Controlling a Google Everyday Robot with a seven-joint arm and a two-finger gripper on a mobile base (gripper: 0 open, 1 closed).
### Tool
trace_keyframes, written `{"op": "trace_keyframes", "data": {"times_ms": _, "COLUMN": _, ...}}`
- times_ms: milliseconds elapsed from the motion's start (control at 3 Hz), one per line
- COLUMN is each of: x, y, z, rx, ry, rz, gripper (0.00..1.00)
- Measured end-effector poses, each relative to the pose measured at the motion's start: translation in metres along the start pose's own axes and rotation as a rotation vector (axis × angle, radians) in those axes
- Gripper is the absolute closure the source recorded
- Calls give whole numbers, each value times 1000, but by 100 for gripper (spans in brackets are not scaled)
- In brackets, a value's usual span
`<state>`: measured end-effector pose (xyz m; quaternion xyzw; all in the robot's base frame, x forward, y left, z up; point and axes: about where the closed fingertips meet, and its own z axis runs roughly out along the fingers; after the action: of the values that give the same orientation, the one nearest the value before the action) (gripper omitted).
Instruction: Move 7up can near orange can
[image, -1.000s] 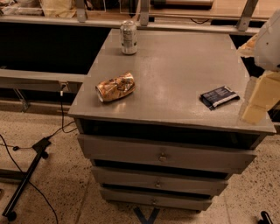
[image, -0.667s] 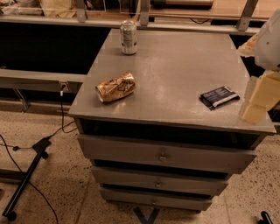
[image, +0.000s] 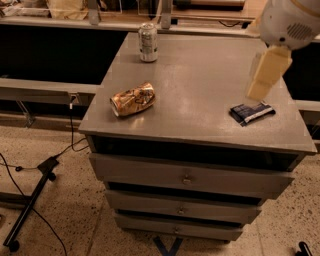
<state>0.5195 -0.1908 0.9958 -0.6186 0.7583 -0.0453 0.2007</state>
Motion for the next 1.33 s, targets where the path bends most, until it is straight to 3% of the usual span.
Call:
{"op": "trace_keyframes", "data": {"times_ms": 333, "x": -40, "y": -43, "z": 16, "rx": 18, "ry": -54, "rz": -39, "gripper": 0}}
{"op": "trace_keyframes", "data": {"times_ms": 667, "x": -79, "y": -65, "z": 30, "rx": 33, "ry": -78, "rz": -106, "gripper": 0}}
{"op": "trace_keyframes", "data": {"times_ms": 1333, "x": -84, "y": -67, "z": 34, "rx": 44, "ry": -99, "rz": -92, "gripper": 0}}
